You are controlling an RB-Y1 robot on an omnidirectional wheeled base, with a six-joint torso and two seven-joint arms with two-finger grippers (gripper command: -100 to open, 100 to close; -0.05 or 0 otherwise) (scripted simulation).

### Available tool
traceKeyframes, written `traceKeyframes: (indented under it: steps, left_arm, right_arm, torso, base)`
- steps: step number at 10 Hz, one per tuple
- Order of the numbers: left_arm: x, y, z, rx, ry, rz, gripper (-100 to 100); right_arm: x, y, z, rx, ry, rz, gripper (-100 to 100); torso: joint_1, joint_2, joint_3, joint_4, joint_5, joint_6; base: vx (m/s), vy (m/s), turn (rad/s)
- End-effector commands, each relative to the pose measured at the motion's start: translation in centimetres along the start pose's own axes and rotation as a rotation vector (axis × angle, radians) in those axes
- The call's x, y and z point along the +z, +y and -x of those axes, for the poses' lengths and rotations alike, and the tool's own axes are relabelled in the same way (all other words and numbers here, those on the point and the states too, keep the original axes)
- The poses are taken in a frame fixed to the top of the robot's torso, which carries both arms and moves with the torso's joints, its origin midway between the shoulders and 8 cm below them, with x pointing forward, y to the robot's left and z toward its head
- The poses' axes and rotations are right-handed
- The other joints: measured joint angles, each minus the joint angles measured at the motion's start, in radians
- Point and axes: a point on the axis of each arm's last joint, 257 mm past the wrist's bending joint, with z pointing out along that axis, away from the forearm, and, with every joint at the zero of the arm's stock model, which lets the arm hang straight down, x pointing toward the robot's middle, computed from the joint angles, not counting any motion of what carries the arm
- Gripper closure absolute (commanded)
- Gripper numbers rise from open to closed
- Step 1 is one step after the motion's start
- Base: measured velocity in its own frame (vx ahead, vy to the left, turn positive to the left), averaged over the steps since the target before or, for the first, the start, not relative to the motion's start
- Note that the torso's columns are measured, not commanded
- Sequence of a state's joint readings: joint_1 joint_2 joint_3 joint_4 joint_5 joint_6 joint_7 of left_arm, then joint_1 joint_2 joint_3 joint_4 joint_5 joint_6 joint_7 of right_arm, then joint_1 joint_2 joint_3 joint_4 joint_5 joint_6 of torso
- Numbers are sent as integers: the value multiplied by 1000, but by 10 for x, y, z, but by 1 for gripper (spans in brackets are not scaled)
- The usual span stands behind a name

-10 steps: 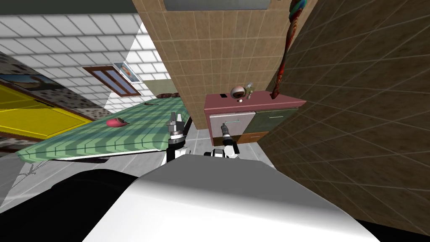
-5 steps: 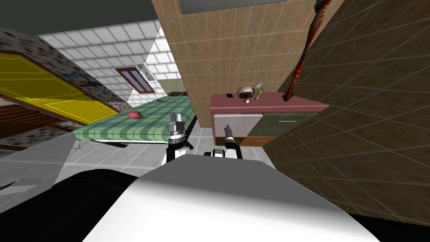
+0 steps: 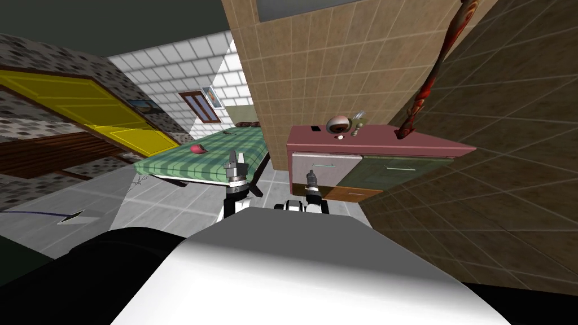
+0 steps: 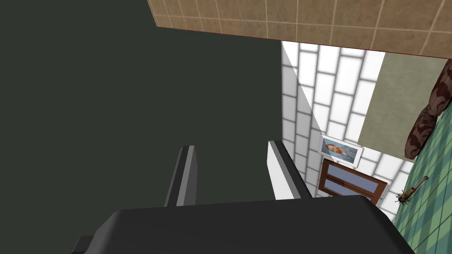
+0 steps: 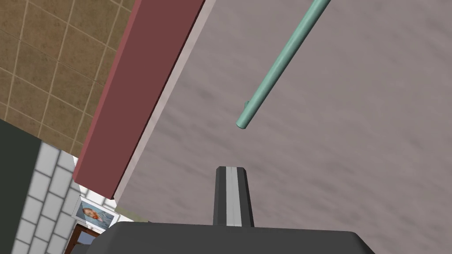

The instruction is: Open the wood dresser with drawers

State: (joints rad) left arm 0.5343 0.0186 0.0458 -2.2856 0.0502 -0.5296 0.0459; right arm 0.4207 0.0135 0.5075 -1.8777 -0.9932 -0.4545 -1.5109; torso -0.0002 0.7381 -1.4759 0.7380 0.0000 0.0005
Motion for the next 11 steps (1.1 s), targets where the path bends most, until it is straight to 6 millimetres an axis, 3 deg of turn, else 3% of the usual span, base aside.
traceKeyframes:
  steps: [1,2,4,5,6,11]
  left_arm:
    - [0,0,0,0,0,0,0]
    - [0,0,0,0,0,0,0]
    - [0,0,0,0,0,0,0]
    - [0,0,0,0,0,0,0]
    - [0,0,0,0,0,0,0]
    - [0,0,0,0,0,0,0]
  right_arm:
    - [-13,12,-22,-26,47,37,100]
    - [-13,5,-42,-42,94,27,100]
    - [-24,19,-41,-51,89,64,100]
    - [-21,16,-41,-49,87,54,100]
    - [-25,22,-42,-75,65,46,-100]
    - [-31,34,-45,-113,10,16,-100]
  torso:
    - [0,0,0,0,0,-1]
    - [0,0,0,0,0,0]
    - [0,0,0,0,0,0]
    - [1,-1,-1,0,0,0]
    - [1,-1,-1,0,0,-1]
    - [0,0,0,0,0,0]
  base:
    - [-22,-21,156]
    - [-27,-22,290]
    - [-17,-17,88]
    - [-5,-3,-10]
    - [0,0,0]
    - [5,-3,11]
